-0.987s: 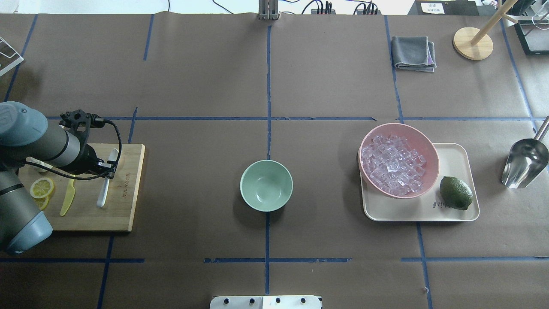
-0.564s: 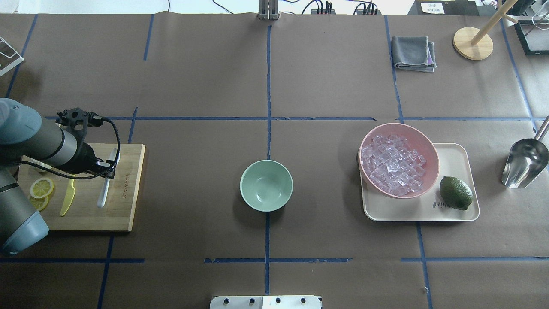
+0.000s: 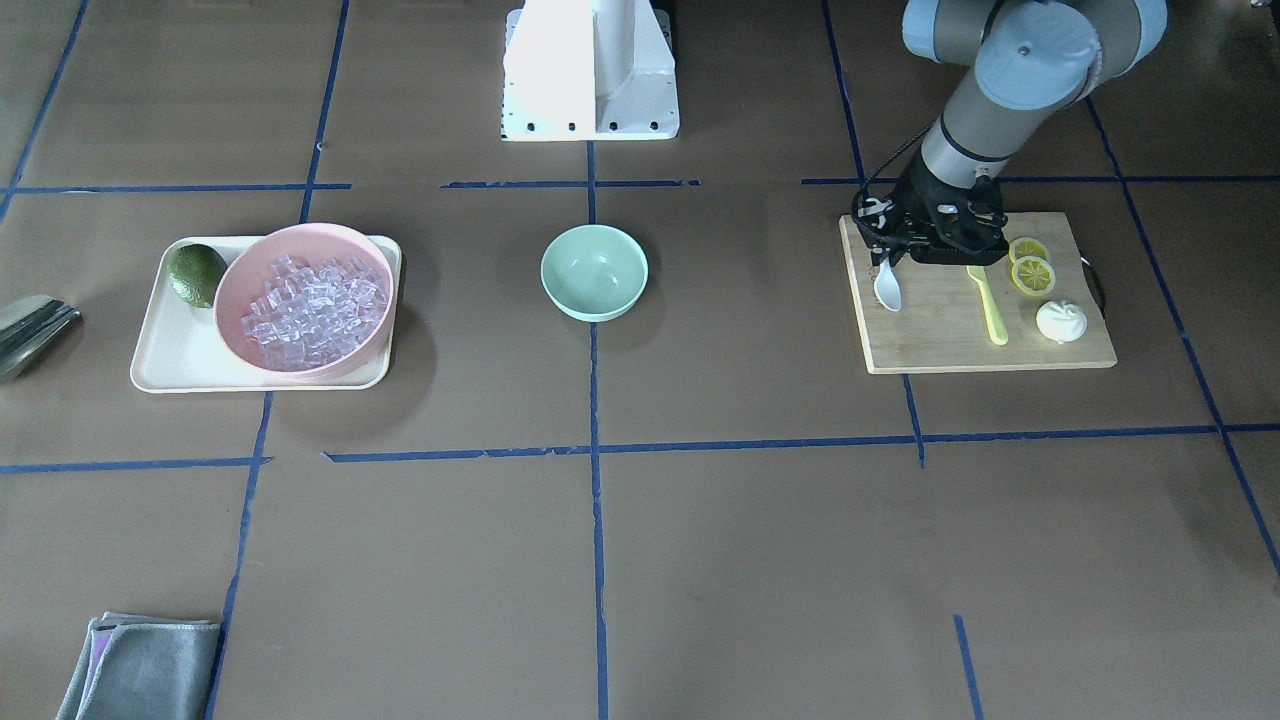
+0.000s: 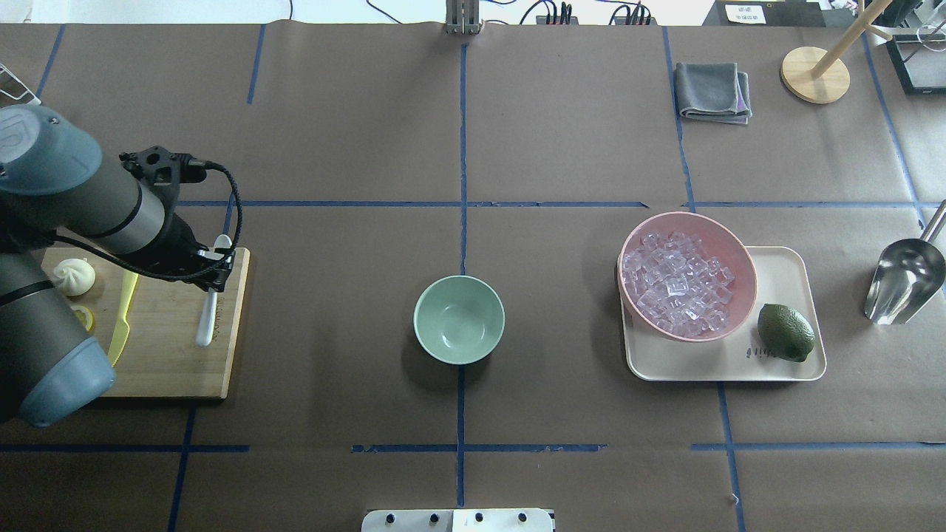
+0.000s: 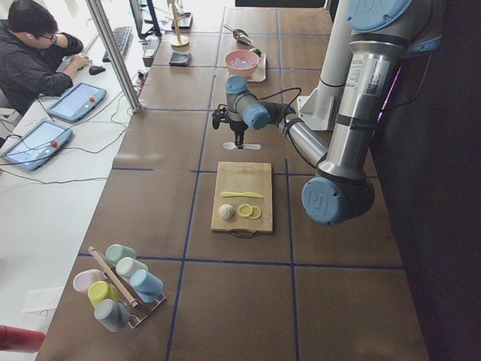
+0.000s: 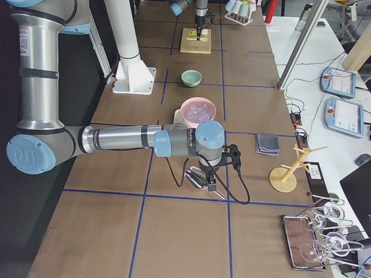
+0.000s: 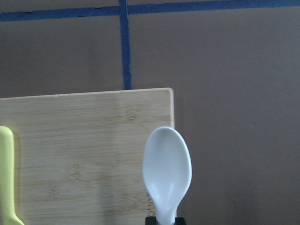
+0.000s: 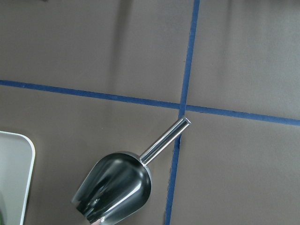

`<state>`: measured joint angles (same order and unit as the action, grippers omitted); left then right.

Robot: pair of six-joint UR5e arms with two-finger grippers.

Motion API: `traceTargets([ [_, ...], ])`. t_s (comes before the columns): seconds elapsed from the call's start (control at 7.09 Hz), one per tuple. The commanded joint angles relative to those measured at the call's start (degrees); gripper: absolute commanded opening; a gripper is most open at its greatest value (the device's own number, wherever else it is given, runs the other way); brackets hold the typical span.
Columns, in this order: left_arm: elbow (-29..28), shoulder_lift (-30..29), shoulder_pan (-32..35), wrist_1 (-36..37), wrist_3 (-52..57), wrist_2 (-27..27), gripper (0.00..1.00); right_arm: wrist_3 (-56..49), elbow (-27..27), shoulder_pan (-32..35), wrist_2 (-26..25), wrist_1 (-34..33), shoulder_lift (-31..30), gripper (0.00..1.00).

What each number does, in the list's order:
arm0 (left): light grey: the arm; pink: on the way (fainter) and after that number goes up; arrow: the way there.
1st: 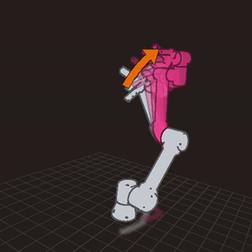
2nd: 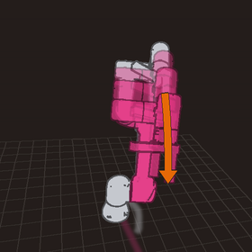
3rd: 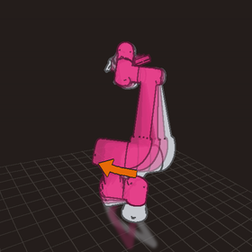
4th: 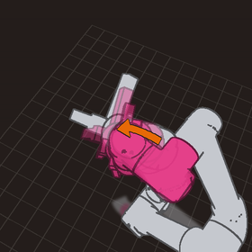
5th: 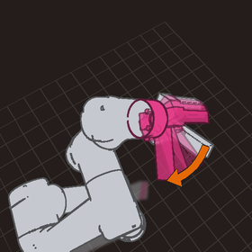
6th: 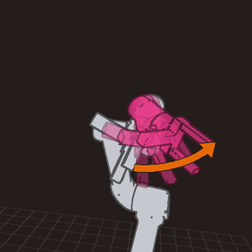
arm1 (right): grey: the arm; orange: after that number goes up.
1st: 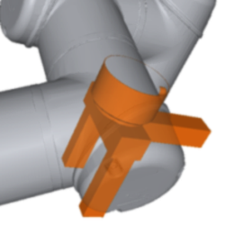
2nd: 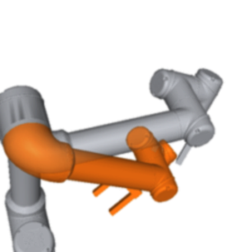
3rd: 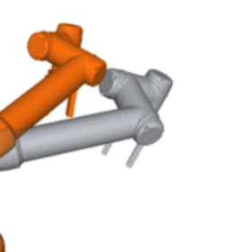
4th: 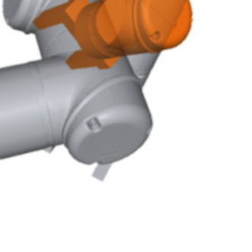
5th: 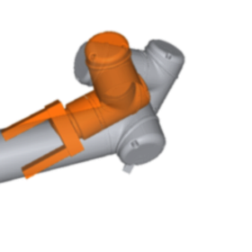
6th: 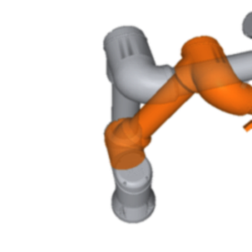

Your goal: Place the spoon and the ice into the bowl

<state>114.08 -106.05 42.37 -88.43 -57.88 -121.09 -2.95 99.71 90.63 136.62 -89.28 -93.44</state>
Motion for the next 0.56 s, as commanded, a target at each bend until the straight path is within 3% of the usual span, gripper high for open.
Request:
traceTargets([
  [0.0, 0.2, -9.8, -6.5, 4.3, -11.8, 0.3, 0.0, 3.5, 0.1, -0.5, 0.4, -0.2, 0.2, 1.0],
  [0.42, -6.8, -19.5, -12.1, 3.9, -18.8, 3.7, 0.0, 6.2, 2.7, -1.9, 0.6, 0.1, 0.7, 1.0],
])
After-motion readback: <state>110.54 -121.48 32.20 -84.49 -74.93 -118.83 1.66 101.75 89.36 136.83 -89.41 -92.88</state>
